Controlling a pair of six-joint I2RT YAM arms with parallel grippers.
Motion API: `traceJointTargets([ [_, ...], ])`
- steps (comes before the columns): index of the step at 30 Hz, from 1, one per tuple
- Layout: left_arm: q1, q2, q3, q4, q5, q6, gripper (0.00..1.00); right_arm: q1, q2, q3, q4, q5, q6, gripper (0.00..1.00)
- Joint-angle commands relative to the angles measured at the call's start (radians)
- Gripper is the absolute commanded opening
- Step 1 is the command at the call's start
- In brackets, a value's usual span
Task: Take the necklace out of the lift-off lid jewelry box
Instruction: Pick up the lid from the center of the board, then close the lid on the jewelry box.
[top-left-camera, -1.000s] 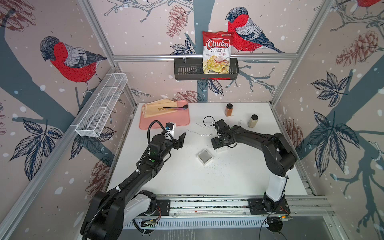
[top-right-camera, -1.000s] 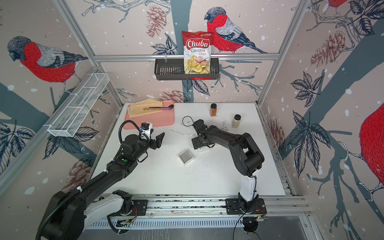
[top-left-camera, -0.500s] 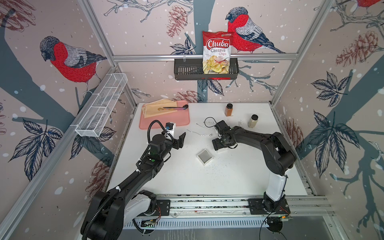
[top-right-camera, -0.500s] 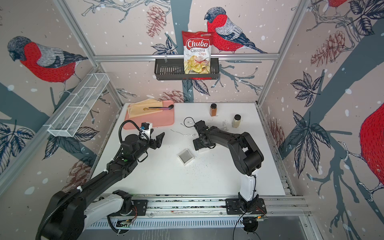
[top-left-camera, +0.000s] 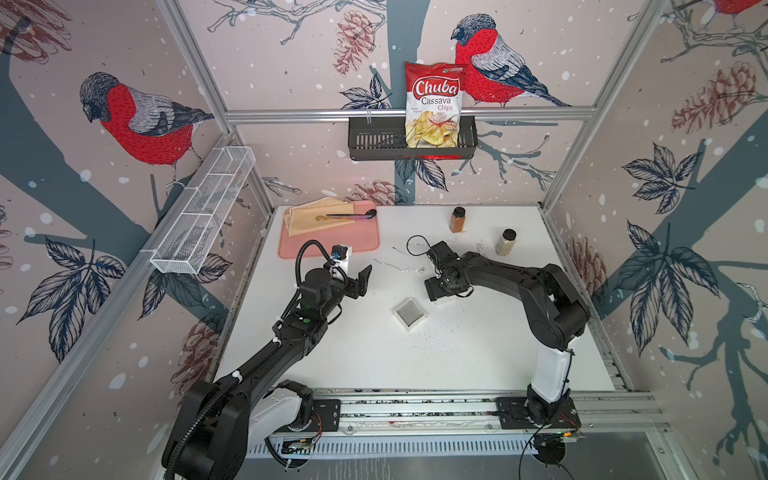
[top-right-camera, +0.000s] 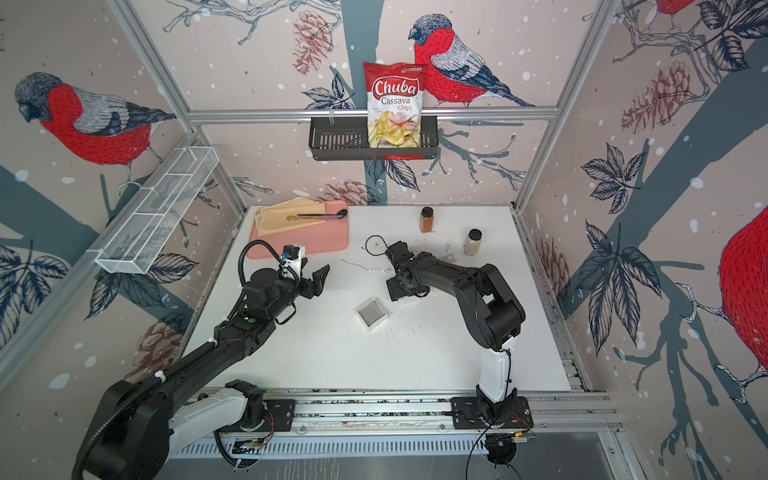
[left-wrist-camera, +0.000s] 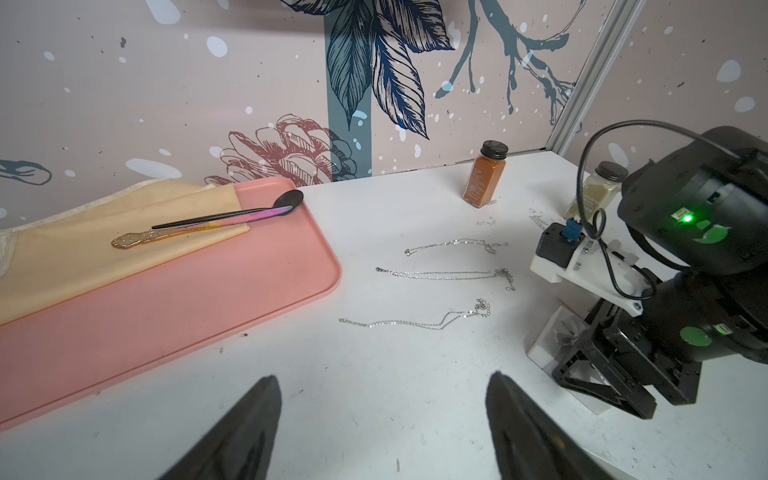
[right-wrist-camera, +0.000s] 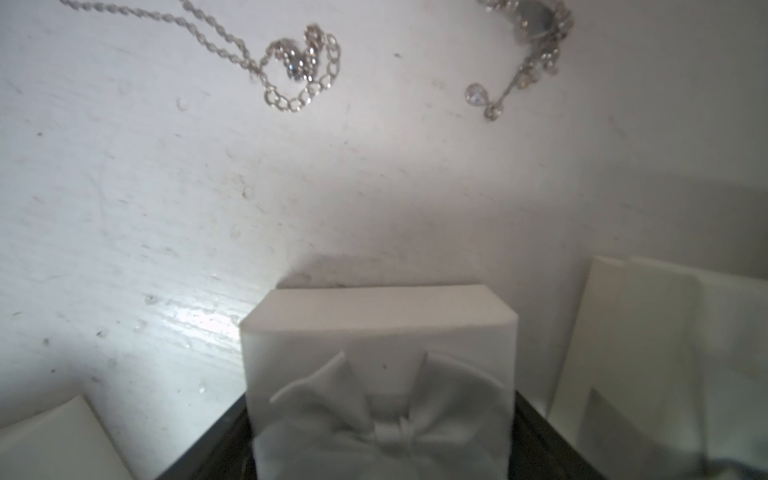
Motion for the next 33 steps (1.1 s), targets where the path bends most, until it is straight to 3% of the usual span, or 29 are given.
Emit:
traceJointTargets([
  [1,0.001,-0.003,0.004,0.034,0.002,-0.009,0.81,0.007,-0.006,0.012,-0.027,0.015,0.001,0.8],
  [15,0.001,-0.05,-0.019,0.072,-0.013,-0.046,0.81,0.099,-0.179,0.003,-0.064,-0.164,-0.075,0.8],
  [33,0.001,-0.081,-0.055,0.091,-0.054,-0.08,0.81,0.212,-0.121,0.027,-0.049,-0.189,-0.083,0.81],
])
